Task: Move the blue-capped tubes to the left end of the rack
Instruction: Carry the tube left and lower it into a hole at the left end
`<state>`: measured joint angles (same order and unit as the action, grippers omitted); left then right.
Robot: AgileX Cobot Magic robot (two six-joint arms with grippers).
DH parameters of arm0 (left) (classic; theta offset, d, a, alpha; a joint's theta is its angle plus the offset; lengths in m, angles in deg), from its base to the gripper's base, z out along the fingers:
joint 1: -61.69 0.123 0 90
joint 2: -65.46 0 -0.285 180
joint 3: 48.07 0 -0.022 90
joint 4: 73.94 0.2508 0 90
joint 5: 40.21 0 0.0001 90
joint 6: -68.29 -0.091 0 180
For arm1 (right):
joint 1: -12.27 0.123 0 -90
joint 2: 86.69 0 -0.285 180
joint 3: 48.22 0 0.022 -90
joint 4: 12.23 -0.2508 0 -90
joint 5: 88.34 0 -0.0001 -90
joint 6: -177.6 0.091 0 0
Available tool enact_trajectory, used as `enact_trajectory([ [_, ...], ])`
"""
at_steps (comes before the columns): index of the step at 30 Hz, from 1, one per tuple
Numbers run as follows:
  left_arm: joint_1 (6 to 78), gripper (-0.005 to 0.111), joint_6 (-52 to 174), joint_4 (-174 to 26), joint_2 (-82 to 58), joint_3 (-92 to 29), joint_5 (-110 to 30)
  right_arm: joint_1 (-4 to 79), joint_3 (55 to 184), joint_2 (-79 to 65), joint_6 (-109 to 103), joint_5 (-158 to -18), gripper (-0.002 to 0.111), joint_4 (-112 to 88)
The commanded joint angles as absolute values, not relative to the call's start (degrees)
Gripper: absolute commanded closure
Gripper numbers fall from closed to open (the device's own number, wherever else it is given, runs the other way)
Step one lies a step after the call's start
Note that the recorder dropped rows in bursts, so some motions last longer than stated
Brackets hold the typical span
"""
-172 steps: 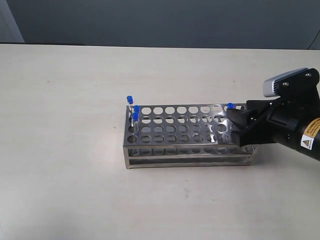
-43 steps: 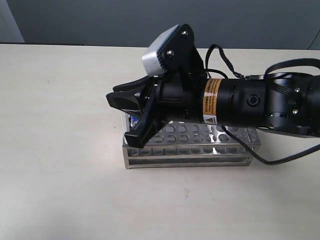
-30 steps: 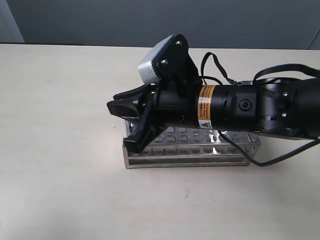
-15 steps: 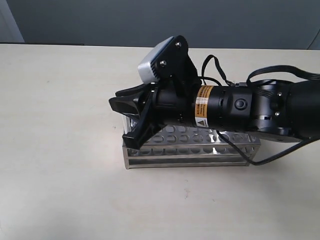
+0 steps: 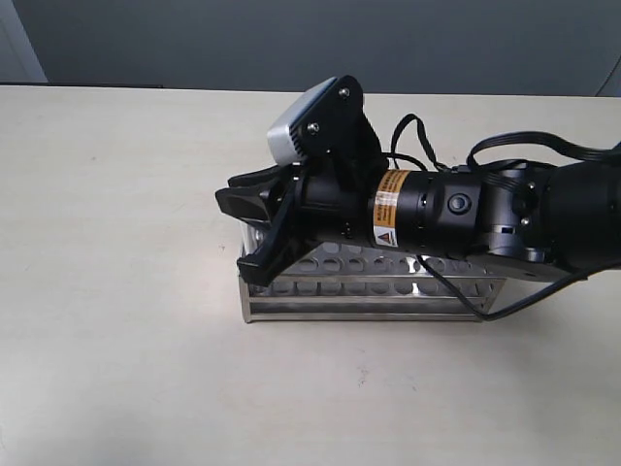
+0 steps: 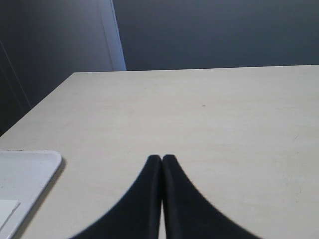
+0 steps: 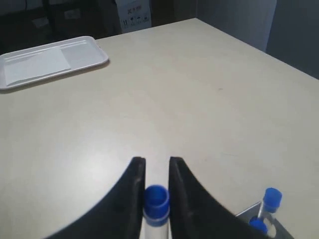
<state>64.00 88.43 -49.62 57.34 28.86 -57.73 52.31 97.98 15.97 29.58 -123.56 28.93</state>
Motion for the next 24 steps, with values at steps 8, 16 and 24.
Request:
enact_trajectory([
  [8, 64.1, 0.106, 88.7, -49.7, 57.7, 28.9, -57.6, 52.4, 98.3, 16.0, 27.9, -124.1, 0.108, 27.6],
  [16, 64.1, 0.106, 88.7, -49.7, 57.7, 28.9, -57.6, 52.4, 98.3, 16.8, 25.9, -124.3, 0.108, 25.8],
  [24, 64.1, 0.106, 88.7, -49.7, 57.7, 28.9, -57.6, 52.4, 98.3, 17.9, 25.9, -125.2, 0.108, 25.8],
])
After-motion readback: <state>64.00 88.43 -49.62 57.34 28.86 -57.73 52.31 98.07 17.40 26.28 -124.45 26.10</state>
